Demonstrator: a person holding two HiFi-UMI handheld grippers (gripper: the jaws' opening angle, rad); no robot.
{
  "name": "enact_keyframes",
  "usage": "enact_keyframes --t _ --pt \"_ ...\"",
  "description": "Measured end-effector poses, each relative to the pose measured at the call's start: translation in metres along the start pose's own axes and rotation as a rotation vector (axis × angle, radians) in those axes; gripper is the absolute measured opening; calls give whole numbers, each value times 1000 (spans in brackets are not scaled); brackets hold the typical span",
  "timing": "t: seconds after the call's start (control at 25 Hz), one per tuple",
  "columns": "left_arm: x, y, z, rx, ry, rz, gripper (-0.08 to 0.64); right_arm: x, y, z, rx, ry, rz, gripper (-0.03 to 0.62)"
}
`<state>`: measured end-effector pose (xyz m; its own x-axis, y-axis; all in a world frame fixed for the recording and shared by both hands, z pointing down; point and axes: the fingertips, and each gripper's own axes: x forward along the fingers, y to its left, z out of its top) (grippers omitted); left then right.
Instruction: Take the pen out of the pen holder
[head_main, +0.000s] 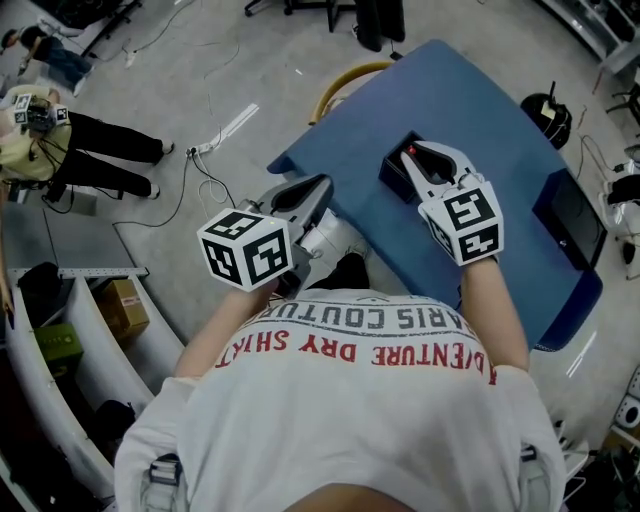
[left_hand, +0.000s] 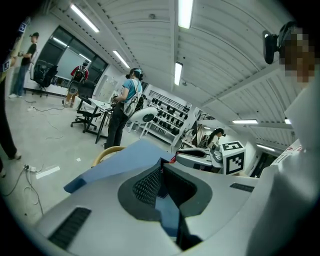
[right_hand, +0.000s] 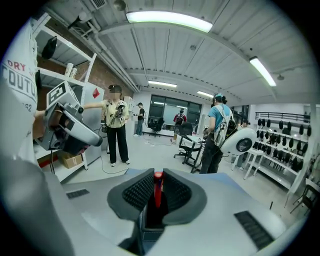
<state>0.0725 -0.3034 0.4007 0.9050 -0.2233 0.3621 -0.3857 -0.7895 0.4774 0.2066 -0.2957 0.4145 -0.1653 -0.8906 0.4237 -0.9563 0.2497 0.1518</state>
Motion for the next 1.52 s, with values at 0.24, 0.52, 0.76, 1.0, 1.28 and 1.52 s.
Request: enact_keyframes --t 0.24,0.52,0.76,1.0,1.28,1.52 --pt "-10 -16 5 23 -18 -28 38 -25 0 21 -29 -58 -59 61" --pt "-16 -49 11 59 -41 -68 40 -76 -11 43 15 -163 -126 60" --pt "-28 -69 8 72 -67 -85 40 -129 -11 55 113 -284 -152 60" --pt "-35 -88 2 91 -77 -111 40 -160 10 56 125 -329 -109 60" --pt "-33 -107 -2 107 -80 -133 40 -170 43 48 135 -332 -19 60" --pt "-36 -112 -3 115 -83 -131 40 -174 54 45 123 -334 9 60"
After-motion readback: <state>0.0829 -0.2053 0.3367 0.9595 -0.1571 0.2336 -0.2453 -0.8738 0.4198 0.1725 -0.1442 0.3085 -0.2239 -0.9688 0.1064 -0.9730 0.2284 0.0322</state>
